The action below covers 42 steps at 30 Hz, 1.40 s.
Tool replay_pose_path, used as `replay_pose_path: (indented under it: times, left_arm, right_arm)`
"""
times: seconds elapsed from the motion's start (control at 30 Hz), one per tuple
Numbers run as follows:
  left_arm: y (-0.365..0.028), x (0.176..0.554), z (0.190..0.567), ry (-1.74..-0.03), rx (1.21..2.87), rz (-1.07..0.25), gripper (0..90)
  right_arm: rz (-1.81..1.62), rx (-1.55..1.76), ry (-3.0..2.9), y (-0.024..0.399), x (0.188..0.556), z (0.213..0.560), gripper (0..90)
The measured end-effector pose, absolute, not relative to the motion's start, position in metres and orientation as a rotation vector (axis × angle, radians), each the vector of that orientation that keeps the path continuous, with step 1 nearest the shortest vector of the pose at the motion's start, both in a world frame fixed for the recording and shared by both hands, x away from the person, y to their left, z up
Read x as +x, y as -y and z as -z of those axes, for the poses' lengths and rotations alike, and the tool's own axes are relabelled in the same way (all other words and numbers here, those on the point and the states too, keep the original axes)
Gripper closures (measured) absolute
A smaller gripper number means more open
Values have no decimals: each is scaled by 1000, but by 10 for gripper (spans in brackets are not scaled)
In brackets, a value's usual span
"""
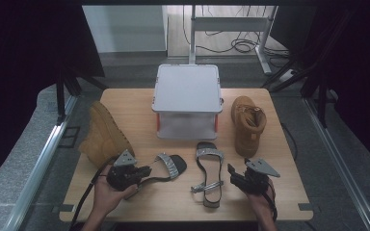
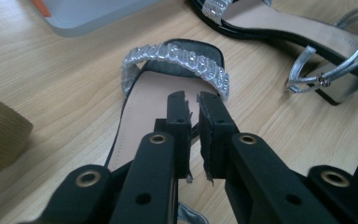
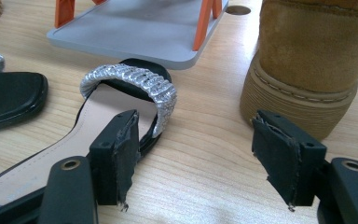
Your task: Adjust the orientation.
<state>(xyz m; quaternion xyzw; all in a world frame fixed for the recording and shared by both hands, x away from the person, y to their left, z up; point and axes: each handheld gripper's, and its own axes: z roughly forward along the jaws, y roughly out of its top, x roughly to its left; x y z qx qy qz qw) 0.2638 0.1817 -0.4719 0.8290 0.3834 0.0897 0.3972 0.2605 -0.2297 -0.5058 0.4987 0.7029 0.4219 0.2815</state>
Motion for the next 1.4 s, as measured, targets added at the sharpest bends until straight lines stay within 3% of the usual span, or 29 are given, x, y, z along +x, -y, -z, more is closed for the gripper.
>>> replay_pose_path:
  times: [0.1,0.2,0.33,0.43,0.7,0.87,1.4]
  left_arm:
    - [-185,266,473,-1000,2072,-237,753]
    - [-188,266,473,-991,2059,-271,631]
    - [-191,266,471,-1015,2022,-314,480]
    - [-195,266,471,-1025,2002,-305,418]
    - [-196,269,473,-1041,2006,-297,388]
    - [-196,269,472,-1030,1982,-287,388]
    - [-195,270,473,-1042,1988,-275,389]
  right_arm:
    - [-1137,1334,-1882,229,260,504,320]
    - [-1145,1330,-1879,229,259,503,337]
    - [-1171,1328,-1877,229,258,501,414]
    - [-1198,1318,-1873,229,257,498,492]
    - [-1288,1214,-1907,222,246,486,818]
    - [-1317,1147,-1948,214,239,480,869]
    - [-1390,999,-2153,178,217,473,872]
